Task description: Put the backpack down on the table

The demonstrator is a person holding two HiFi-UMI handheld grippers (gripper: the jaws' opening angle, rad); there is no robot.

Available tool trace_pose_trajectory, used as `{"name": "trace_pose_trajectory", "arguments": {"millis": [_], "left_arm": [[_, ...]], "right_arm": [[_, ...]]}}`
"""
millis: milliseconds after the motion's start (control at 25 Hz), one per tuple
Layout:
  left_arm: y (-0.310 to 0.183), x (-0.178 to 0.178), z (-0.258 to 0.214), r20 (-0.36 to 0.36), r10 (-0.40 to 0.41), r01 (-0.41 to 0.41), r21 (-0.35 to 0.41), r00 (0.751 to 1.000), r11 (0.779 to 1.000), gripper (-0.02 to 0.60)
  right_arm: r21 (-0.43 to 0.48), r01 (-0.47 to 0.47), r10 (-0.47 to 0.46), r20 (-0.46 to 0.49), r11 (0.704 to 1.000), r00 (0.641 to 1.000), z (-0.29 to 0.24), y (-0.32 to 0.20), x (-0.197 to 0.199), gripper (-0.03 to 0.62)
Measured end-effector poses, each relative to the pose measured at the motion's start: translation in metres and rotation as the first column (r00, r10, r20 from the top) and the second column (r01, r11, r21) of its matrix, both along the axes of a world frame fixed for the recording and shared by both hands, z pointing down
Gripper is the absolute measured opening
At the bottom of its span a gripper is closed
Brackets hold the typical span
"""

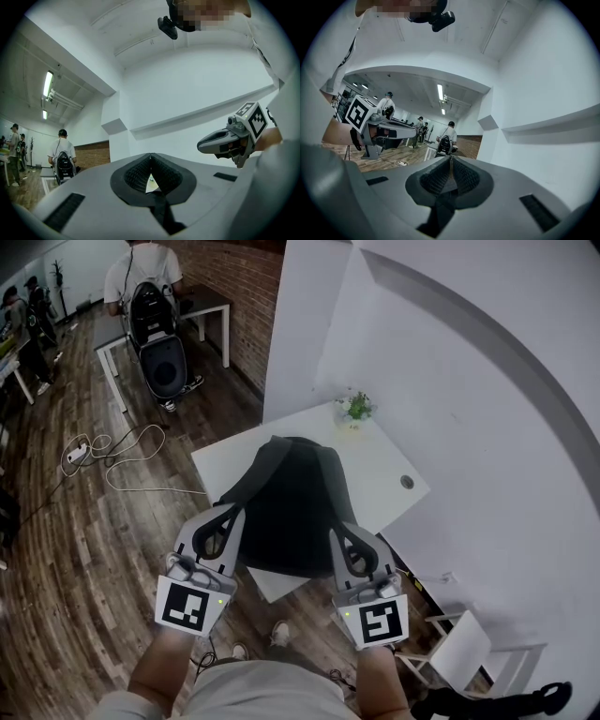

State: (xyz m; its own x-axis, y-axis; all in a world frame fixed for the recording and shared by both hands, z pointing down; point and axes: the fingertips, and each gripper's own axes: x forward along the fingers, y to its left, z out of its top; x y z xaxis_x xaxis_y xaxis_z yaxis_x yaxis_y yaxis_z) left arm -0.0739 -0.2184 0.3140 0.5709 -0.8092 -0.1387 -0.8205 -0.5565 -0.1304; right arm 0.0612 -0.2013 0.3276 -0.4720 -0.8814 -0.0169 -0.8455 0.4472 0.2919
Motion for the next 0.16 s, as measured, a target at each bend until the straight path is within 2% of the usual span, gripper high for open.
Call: {"name": "trace_pose_trajectory", "arguments": {"millis": [160], "left_arm": [[-0.0055,0.0056,0.0005,0.002,0.000,0.000,-0.001,1.000,1.000,0.017]], "right_arm": [[0.001,0.000,0.000,0.000,1.000,1.000,0.0004,-0.0055,0.0061,0.049]]}}
